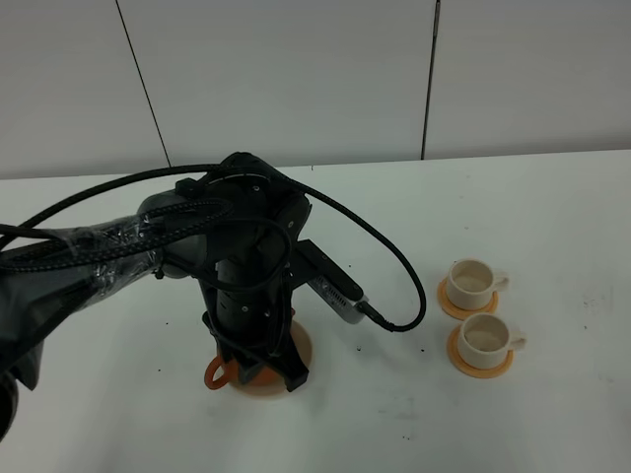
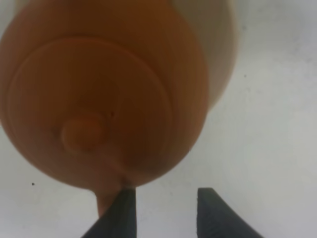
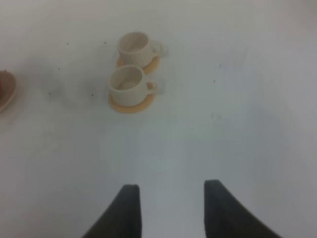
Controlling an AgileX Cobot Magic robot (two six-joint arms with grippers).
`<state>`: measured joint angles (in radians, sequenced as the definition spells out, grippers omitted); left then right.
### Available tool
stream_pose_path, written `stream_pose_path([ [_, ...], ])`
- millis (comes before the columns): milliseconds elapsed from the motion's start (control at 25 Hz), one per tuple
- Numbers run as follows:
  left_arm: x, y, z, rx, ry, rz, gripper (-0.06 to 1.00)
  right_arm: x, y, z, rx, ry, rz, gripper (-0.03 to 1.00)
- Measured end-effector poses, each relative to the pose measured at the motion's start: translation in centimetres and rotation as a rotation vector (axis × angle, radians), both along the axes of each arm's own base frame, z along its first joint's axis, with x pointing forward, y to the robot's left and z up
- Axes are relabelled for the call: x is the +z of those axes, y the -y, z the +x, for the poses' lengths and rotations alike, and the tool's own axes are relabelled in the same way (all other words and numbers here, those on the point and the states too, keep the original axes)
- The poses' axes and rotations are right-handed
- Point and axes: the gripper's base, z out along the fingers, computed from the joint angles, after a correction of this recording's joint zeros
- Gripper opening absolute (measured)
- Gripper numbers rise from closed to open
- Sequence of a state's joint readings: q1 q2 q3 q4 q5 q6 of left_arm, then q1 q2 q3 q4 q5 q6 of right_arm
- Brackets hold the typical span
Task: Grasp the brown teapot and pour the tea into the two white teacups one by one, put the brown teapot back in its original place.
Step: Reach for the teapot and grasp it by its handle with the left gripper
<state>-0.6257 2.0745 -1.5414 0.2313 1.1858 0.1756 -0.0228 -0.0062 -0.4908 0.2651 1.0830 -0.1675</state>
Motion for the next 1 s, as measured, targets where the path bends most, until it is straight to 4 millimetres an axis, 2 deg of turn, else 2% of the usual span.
stream_pose_path([
  [240,2.1,-0.3,-0.2,0.068,0.059,-0.034,0.36,0.0,0.0,0.0,0.0,0.0,0.0,0.3],
  [560,2.0,-1.6,0.5,0.151,0.07,-0.032,0.36,0.0,0.0,0.0,-0.001,0.0,0.001,0.3],
  [1000,2.0,-2.0,0.8,0.148,0.065,-0.033,0.36,0.0,0.0,0.0,0.0,0.0,0.0,0.3],
])
